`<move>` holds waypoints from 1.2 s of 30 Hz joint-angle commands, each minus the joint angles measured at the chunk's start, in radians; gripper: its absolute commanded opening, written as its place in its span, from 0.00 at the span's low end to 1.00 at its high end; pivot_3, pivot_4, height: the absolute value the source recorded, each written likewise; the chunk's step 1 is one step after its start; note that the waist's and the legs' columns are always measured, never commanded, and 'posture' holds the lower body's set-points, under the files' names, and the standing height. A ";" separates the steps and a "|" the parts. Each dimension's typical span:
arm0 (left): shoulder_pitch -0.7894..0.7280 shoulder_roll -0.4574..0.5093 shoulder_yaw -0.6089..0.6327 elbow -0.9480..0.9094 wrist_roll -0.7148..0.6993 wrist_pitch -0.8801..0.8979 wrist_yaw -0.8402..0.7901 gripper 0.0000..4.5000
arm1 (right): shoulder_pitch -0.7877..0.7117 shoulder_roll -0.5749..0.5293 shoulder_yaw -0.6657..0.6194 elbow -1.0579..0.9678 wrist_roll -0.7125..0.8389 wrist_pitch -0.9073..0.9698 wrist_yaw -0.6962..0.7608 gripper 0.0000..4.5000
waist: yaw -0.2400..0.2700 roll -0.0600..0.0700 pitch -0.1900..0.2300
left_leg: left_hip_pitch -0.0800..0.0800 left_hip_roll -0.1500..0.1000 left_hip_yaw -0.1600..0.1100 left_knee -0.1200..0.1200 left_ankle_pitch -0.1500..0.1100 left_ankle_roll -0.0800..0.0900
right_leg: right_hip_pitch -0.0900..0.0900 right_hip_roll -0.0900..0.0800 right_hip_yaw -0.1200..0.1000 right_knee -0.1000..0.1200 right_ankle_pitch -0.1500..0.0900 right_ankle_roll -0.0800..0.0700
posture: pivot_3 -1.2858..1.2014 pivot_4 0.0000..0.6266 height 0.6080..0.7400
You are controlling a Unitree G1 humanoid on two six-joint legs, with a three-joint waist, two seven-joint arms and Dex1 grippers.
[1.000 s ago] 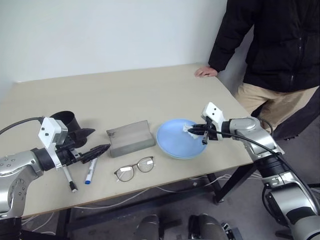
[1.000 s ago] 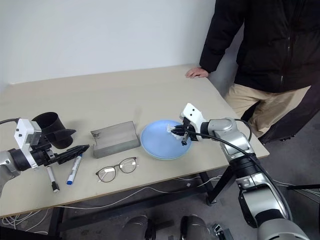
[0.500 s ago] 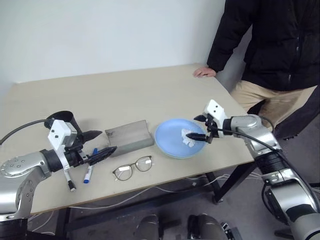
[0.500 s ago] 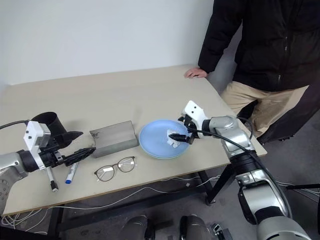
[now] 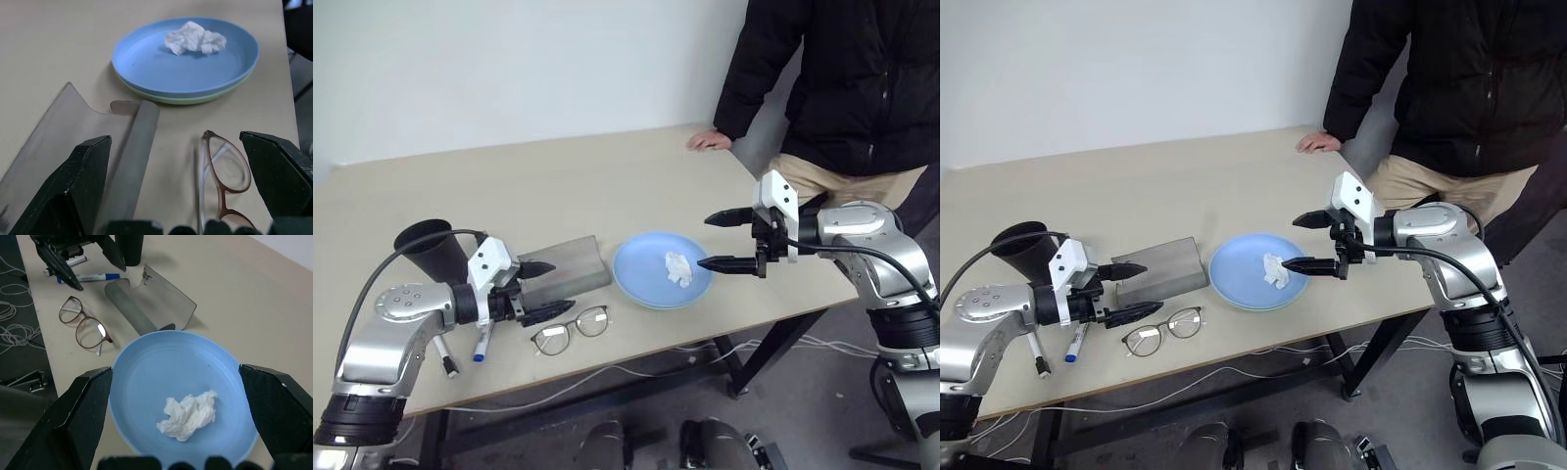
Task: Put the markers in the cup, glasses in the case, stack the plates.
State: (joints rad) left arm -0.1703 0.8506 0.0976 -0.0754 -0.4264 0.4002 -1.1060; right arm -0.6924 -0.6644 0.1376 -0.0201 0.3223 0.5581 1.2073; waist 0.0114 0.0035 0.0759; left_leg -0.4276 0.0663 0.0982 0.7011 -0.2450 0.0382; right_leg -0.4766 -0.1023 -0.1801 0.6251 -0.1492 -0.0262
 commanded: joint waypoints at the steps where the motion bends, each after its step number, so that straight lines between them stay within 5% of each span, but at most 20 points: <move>1: -0.069 0.036 -0.036 0.059 0.036 -0.056 -0.081 1.00 | -0.019 -0.015 -0.026 -0.012 0.014 -0.009 -0.005 0.99 | 0.000 0.000 0.000 | 0.000 0.000 0.000 0.000 0.000 0.000 | 0.000 0.000 0.000 0.000 0.000 0.000 | 0.52 0.00 0.71; 15: -0.218 0.074 -0.173 0.195 0.113 -0.156 -0.333 1.00 | 0.013 -0.014 -0.023 -0.030 0.019 -0.001 -0.026 0.99 | 0.001 0.000 0.000 | 0.000 -0.001 0.000 0.000 0.000 0.000 | -0.001 0.000 0.001 0.000 0.000 0.000 | 0.52 0.00 0.71; 36: -0.203 0.033 -0.230 0.237 0.215 -0.252 -0.307 1.00 | -0.018 0.005 -0.025 0.016 -0.003 -0.021 -0.093 0.99 | 0.001 0.000 0.000 | 0.000 -0.001 0.000 0.000 0.000 0.000 | -0.001 0.000 0.001 0.000 0.000 0.000 | 0.52 0.00 0.71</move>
State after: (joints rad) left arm -0.3676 0.8870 -0.1377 0.1658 -0.2131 0.1656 -1.4169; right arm -0.6761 -0.6607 0.1387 0.0013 0.3143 0.5518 1.1255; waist 0.0119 0.0034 0.0759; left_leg -0.4279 0.0658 0.0980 0.7012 -0.2451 0.0384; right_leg -0.4775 -0.1023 -0.1790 0.6256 -0.1492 -0.0261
